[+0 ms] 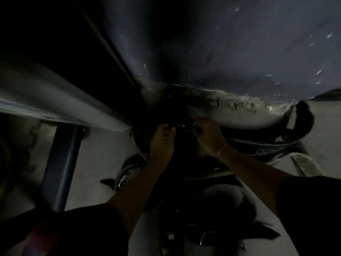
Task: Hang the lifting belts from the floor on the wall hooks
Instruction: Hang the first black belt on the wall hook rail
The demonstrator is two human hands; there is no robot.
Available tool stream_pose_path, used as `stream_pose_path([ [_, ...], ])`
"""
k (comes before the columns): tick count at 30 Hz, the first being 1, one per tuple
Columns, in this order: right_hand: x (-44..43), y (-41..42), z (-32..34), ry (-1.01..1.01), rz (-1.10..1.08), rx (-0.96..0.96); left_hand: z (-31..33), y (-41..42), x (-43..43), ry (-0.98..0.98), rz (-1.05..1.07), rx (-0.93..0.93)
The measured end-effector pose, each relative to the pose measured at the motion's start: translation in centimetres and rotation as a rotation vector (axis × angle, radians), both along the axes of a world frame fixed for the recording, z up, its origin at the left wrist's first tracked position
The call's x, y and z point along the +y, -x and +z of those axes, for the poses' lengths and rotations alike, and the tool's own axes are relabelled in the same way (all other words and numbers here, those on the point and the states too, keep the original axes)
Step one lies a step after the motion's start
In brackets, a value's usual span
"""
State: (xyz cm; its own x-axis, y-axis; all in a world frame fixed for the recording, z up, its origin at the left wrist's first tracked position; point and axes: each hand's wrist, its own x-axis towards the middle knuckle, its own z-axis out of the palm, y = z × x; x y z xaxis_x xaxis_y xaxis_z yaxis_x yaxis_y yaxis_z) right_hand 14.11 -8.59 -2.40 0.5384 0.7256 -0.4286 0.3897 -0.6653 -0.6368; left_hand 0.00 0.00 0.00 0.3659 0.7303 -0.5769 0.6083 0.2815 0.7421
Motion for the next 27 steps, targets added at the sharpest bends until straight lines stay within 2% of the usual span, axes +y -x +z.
stream_pose_path([
  [3, 1.8, -0.6, -4.5, 0.013, 0.003, -0.091, -4.6, -0.8, 1.1, 0.038, 0.064, -0.019],
  [5, 2.6, -0.9, -6.6, 0.016, 0.006, -0.083, -6.9, -1.1, 1.5, 0.073, 0.071, -0.007],
  [10, 3.2, -1.1, -9.5, 0.109, -0.022, -0.200, -9.5, -1.6, 1.8, 0.114, 0.027, -0.029],
  [13, 3.5, -1.3, -9.7, 0.132, -0.051, -0.159, -9.9, -2.6, 2.4, 0.118, 0.029, -0.022],
  [17, 2.7, -0.8, -7.9, 0.129, -0.074, -0.135, -9.6, -3.9, 2.3, 0.233, 0.043, -0.006],
  [22, 0.4, 0.7, -2.4, 0.048, -0.177, -0.176, -7.2, -5.5, 1.7, 0.406, 0.253, -0.080],
  [27, -3.3, 1.0, 3.6, -0.083, -0.238, -0.149, -2.1, -7.5, 0.7, 0.544, 0.511, -0.258],
])
